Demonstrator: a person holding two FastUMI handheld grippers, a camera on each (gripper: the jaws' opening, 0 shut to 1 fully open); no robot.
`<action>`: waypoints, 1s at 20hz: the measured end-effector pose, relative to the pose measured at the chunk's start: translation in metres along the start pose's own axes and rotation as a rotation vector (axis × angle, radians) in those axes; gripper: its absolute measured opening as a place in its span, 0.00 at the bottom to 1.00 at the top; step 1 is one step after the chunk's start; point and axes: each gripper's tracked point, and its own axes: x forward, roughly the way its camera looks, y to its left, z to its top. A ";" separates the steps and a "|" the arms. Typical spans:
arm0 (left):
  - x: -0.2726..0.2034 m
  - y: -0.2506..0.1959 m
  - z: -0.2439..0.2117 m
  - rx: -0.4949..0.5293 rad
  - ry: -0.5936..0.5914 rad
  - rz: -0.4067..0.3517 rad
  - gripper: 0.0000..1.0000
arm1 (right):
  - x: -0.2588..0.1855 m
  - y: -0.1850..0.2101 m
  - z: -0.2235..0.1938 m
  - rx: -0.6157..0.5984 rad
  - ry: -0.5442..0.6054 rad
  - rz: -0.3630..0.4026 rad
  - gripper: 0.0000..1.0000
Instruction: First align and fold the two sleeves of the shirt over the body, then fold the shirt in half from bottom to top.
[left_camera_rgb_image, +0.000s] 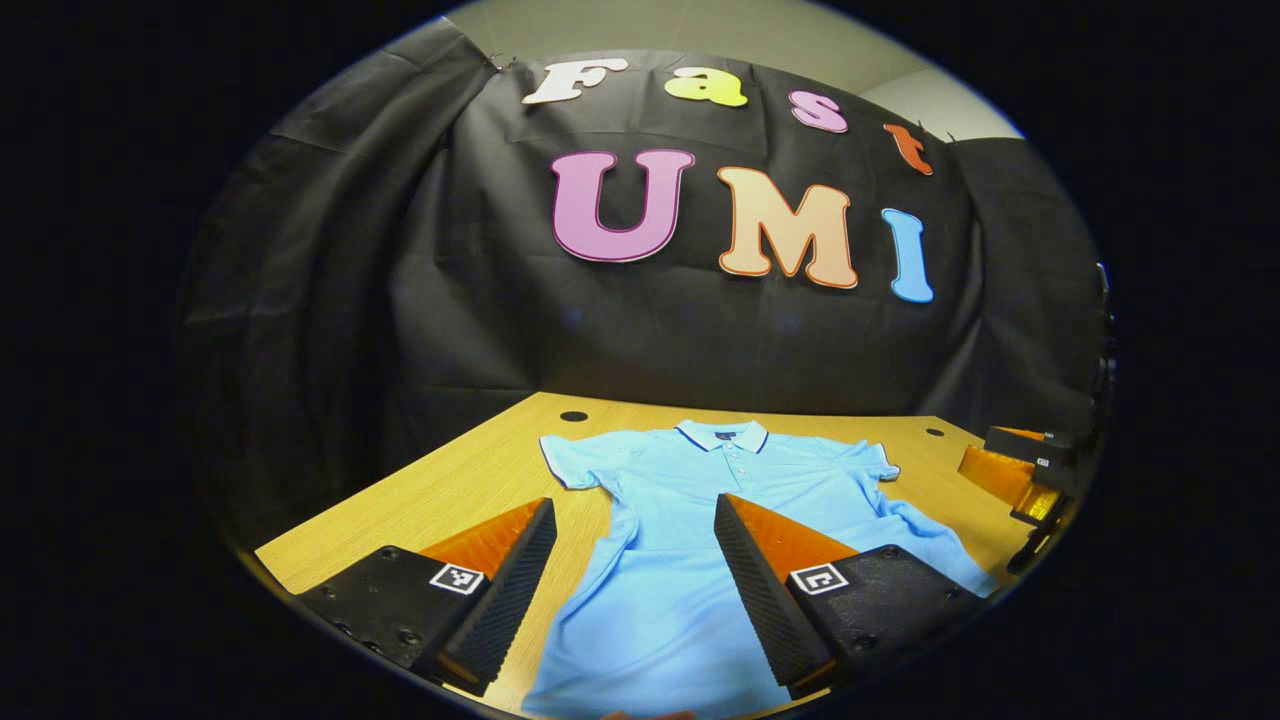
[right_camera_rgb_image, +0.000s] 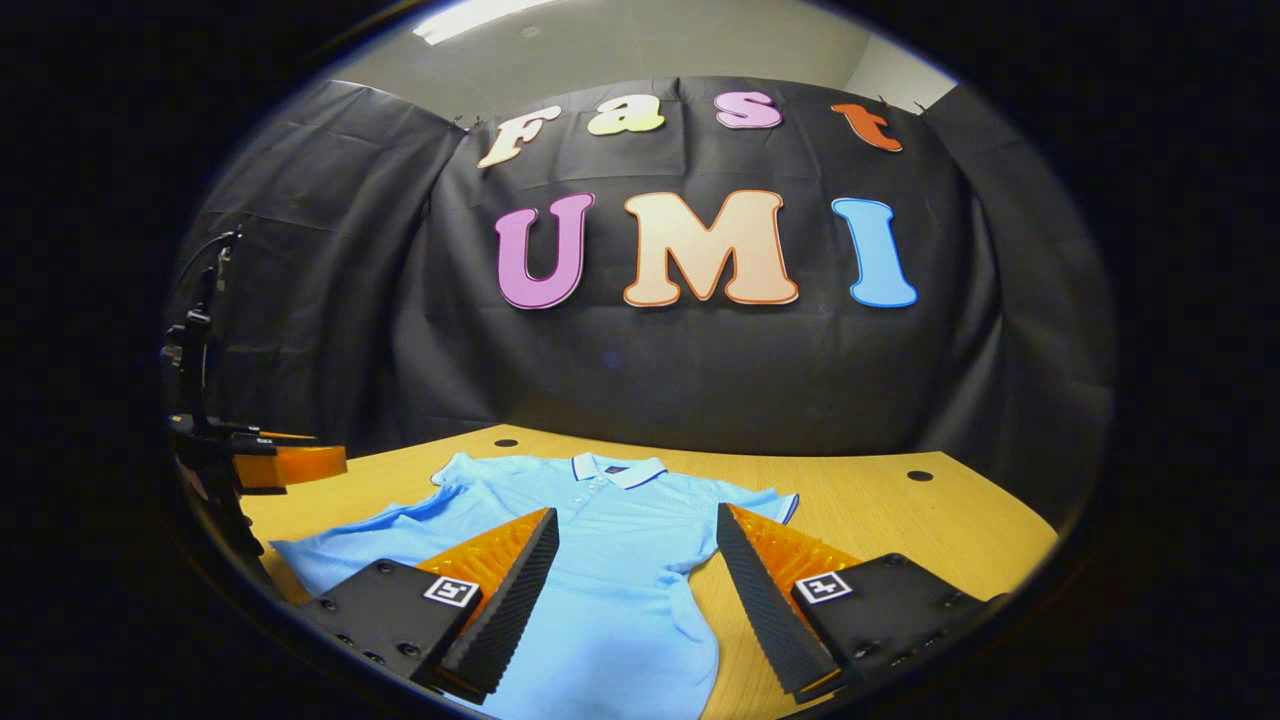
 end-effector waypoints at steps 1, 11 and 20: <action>0.000 0.001 0.000 -0.002 0.002 -0.003 0.95 | 0.007 -0.006 0.001 -0.001 0.020 -0.008 0.99; -0.005 0.006 0.011 -0.045 -0.010 -0.024 0.95 | 0.121 -0.078 -0.006 0.089 0.268 -0.104 0.98; -0.008 0.012 0.019 -0.057 -0.029 -0.030 0.95 | 0.198 -0.149 -0.107 0.177 0.532 -0.285 0.98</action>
